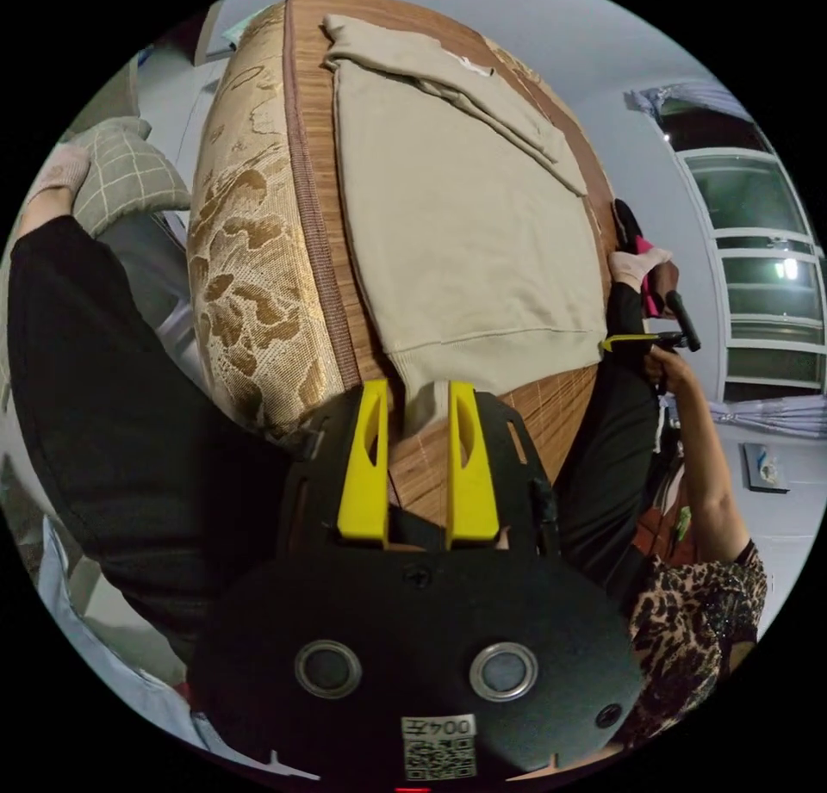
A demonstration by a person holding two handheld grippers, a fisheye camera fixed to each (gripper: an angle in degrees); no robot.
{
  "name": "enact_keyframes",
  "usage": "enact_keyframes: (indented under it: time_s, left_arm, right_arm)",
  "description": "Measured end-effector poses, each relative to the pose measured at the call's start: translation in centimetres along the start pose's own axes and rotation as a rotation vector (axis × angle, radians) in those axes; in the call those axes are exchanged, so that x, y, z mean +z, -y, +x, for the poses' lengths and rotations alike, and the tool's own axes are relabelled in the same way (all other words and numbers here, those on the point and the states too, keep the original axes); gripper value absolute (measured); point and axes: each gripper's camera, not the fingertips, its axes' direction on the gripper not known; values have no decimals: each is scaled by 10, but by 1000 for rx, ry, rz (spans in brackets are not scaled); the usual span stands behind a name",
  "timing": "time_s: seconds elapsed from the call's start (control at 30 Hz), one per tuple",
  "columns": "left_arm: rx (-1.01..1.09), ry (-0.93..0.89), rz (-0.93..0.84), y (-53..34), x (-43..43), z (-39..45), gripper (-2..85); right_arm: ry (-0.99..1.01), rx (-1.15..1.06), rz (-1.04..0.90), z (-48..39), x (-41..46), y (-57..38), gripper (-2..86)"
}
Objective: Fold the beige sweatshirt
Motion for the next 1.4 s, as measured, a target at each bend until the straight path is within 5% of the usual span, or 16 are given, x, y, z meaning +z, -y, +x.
enact_keyframes:
  time_s: [1.4]
  left_arm:
    - [72, 153, -56, -34, 24, 76, 21]
  right_arm:
    - [-78, -89, -61, -70, -18, -5, 65]
